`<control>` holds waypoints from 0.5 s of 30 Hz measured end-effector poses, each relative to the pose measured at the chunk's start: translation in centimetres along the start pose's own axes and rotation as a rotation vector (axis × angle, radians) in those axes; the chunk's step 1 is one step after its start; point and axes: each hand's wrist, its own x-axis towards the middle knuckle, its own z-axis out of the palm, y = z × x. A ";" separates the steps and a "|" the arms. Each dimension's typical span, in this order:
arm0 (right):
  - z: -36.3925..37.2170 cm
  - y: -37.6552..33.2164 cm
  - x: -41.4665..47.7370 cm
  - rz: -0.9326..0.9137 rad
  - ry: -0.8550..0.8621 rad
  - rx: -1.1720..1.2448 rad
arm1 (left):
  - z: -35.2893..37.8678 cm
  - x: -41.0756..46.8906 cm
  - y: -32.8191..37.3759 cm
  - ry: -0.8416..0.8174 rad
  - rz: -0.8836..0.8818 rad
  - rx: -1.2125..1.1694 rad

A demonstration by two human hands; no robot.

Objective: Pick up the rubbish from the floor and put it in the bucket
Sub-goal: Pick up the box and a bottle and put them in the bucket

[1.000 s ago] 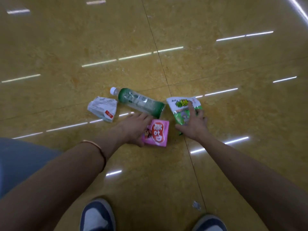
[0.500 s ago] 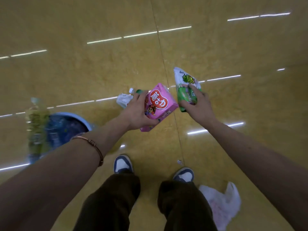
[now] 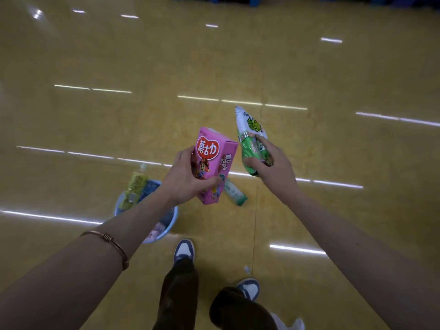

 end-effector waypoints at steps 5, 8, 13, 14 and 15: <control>2.0 -5.2 -1.5 -0.066 -0.108 0.010 | -5.7 -3.8 0.5 0.115 -0.068 0.005; 3.7 -7.2 -2.7 -0.105 -0.152 0.038 | -8.8 -6.1 0.4 0.150 -0.080 -0.058; 7.2 -9.5 -3.6 -0.093 -0.160 0.012 | -13.1 -7.7 -1.8 0.155 -0.063 -0.109; 8.3 -9.6 -3.5 -0.085 -0.153 0.006 | -14.0 -7.7 -2.8 0.163 -0.066 -0.122; 9.5 -9.6 -3.6 -0.072 -0.143 0.000 | -15.0 -7.8 -3.7 0.170 -0.070 -0.138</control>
